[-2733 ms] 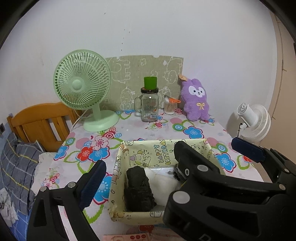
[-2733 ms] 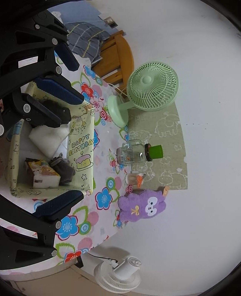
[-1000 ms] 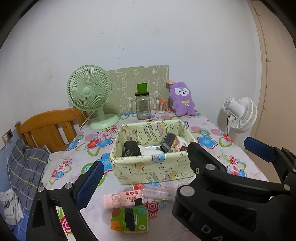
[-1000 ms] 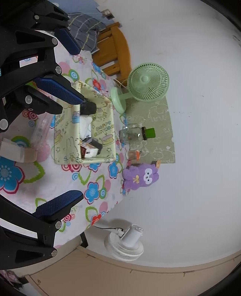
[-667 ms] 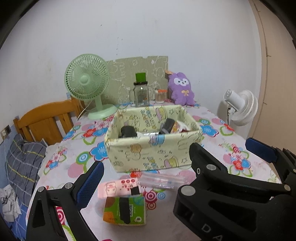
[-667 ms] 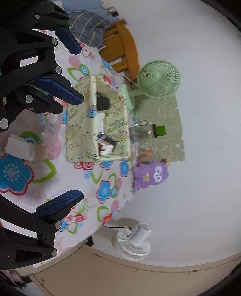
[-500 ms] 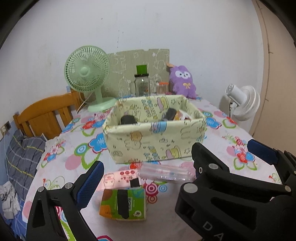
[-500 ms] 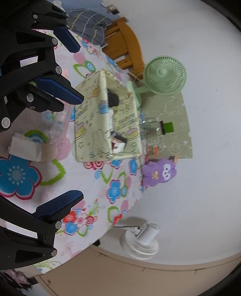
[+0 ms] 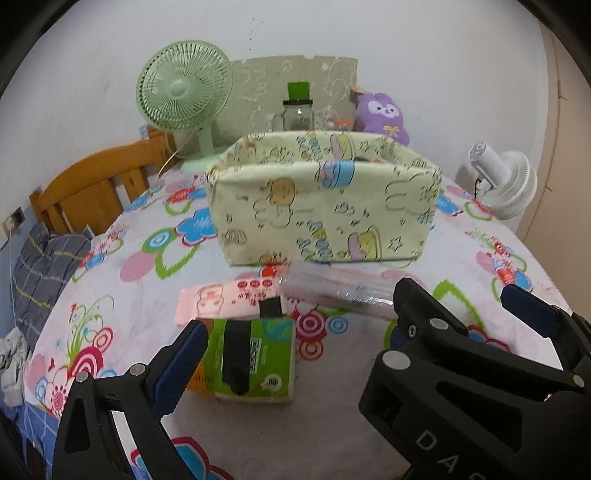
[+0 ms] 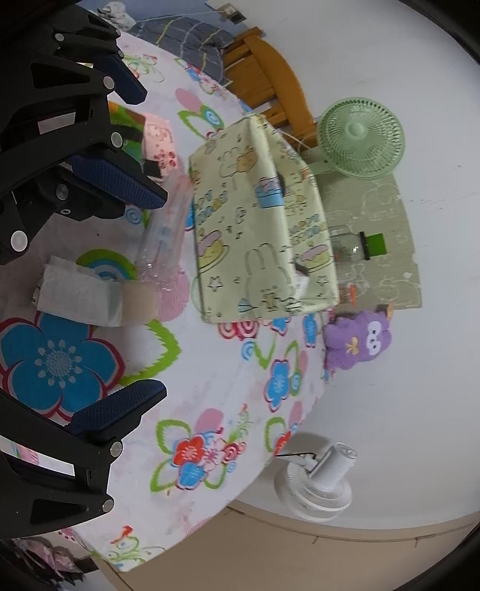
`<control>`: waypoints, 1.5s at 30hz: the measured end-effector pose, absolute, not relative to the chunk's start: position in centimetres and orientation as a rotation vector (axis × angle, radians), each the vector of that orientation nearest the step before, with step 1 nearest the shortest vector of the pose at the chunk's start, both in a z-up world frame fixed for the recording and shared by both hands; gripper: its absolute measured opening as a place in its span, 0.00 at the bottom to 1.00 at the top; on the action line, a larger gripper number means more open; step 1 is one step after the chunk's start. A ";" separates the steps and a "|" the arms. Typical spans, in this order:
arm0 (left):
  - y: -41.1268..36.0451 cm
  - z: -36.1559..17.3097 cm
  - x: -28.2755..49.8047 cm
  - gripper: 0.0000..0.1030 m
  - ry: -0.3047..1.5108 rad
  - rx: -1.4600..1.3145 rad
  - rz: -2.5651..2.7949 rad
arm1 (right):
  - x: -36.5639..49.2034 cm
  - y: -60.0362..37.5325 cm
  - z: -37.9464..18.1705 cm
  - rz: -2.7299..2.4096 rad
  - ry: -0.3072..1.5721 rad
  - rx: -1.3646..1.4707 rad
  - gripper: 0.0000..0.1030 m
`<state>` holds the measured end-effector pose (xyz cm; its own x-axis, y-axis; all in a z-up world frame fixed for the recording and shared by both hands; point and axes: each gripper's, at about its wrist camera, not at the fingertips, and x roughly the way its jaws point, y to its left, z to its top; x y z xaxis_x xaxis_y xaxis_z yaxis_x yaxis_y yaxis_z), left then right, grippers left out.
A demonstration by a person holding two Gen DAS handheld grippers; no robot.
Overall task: Organize soft objects
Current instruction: 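Grasp the green tissue pack with the left tool while the right tool grasps the white roll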
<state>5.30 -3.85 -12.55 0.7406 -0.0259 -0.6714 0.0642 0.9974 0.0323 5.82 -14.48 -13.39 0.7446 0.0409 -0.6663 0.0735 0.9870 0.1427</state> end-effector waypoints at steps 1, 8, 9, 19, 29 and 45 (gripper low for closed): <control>-3.8 -12.8 5.3 0.97 0.742 0.053 -0.047 | 5.9 -14.4 -13.6 -0.018 0.738 0.163 0.93; -4.0 -14.5 5.7 0.96 0.800 0.065 -0.024 | 6.8 -14.0 -15.6 -0.033 0.822 0.126 0.79; -4.0 -14.7 5.8 0.96 0.804 0.067 -0.023 | 7.0 -14.0 -16.0 -0.028 0.837 0.126 0.76; -4.3 -14.9 5.8 0.96 0.806 0.094 -0.003 | 7.3 -14.2 -16.7 -0.015 0.871 0.128 0.44; -3.9 -14.5 5.7 0.96 0.798 0.078 -0.013 | 6.9 -14.0 -16.1 -0.025 0.854 0.127 0.24; -0.7 -13.0 5.9 0.96 0.763 0.020 0.010 | 6.2 -11.4 -13.4 0.004 0.777 0.120 0.23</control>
